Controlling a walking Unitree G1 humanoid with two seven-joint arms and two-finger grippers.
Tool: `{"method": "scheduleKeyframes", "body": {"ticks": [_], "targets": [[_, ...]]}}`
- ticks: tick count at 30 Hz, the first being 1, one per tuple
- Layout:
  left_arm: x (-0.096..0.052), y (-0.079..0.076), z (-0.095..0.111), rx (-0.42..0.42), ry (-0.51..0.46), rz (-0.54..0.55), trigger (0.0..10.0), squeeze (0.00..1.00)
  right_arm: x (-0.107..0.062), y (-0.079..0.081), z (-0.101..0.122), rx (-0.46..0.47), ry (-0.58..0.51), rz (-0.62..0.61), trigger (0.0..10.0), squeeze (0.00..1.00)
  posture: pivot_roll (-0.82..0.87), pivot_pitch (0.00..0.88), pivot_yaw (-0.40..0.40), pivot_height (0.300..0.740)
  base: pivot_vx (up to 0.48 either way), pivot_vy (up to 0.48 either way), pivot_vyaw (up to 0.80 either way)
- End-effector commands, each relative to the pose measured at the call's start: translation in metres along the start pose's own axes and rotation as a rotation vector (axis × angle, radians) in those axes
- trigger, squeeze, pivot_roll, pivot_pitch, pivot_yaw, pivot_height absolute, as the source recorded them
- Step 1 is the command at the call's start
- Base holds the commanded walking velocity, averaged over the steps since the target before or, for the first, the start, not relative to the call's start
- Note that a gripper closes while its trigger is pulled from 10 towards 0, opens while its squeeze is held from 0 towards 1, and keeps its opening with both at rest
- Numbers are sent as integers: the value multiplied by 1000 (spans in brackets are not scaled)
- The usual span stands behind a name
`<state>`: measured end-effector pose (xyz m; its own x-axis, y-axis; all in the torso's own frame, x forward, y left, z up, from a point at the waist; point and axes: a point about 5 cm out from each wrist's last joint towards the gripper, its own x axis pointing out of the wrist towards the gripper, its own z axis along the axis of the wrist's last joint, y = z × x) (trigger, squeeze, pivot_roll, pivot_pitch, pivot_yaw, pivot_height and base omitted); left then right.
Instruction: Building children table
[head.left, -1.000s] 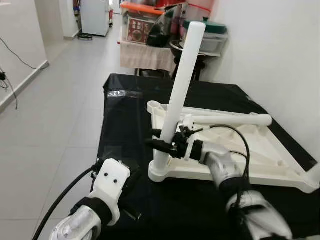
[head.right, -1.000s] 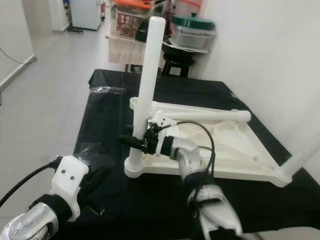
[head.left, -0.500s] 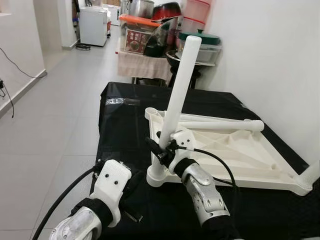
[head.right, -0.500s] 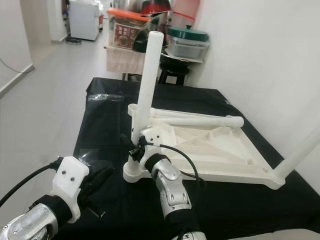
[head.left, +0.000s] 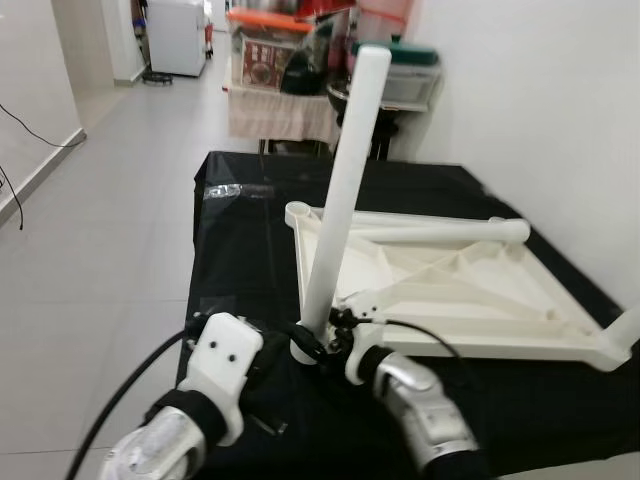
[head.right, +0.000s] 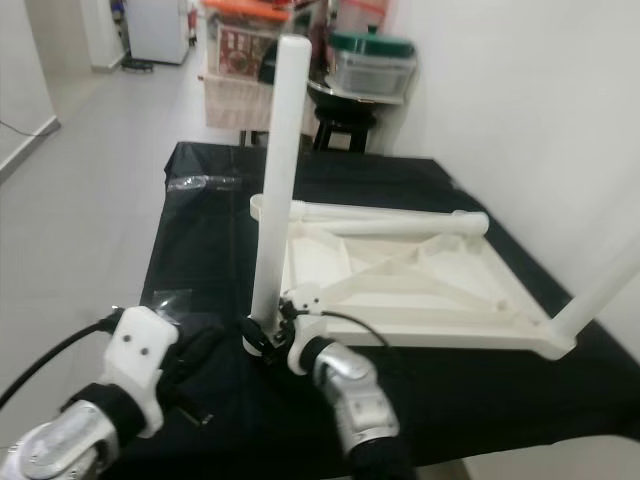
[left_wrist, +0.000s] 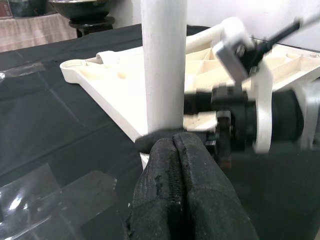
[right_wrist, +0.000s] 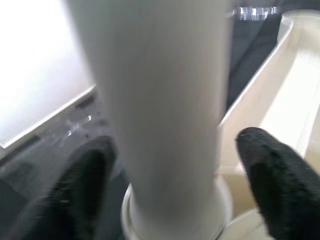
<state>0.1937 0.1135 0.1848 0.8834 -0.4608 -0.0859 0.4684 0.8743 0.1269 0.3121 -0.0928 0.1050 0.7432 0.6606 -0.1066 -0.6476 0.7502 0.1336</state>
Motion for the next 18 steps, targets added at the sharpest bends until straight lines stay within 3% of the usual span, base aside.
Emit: {"method": "scheduleKeyframes", "body": {"ticks": [1, 3, 4, 5, 9, 10, 17, 18], "targets": [[1, -1, -3, -4, 13, -6, 10000, 0, -7, -10, 0, 3, 3, -10, 10000, 1000, 140, 0, -162, 740, 0, 0, 0], [1, -1, -3, -5, 13, -6, 10000, 0, -9, -12, 0, -2, 6, -11, 10000, 1000, 140, 0, -162, 740, 0, 0, 0], [1, -1, -3, -5, 13, -7, 10000, 0, -12, -15, -1, 2, 8, -11, 10000, 953, 138, 0, -162, 740, 0, 0, 0], [1, -2, -3, -6, 14, -8, 10000, 0, -14, -16, -1, 6, 8, -6, 10000, 424, 138, 0, -162, 740, 0, 0, 0], [1, -2, -3, -6, 14, -9, 10000, 0, -16, -16, -2, 7, 9, -1, 10000, 424, 138, 0, -162, 740, 0, 0, 0], [1, -2, -3, -7, 15, -10, 10000, 0, -18, -15, -2, 2, 4, 22, 10000, 0, 135, 0, -158, 740, 0, 0, 0], [1, -3, -4, -9, 16, -14, 10000, 0, -15, -12, 4, -29, -20, 112, 10000, 0, 138, 0, -154, 740, 0, 0, 0], [2, -3, -3, -8, 14, -13, 10000, 0, -8, -17, 17, -62, -39, 157, 10000, 0, 153, 0, -159, 740, 0, 0, 0]]}}
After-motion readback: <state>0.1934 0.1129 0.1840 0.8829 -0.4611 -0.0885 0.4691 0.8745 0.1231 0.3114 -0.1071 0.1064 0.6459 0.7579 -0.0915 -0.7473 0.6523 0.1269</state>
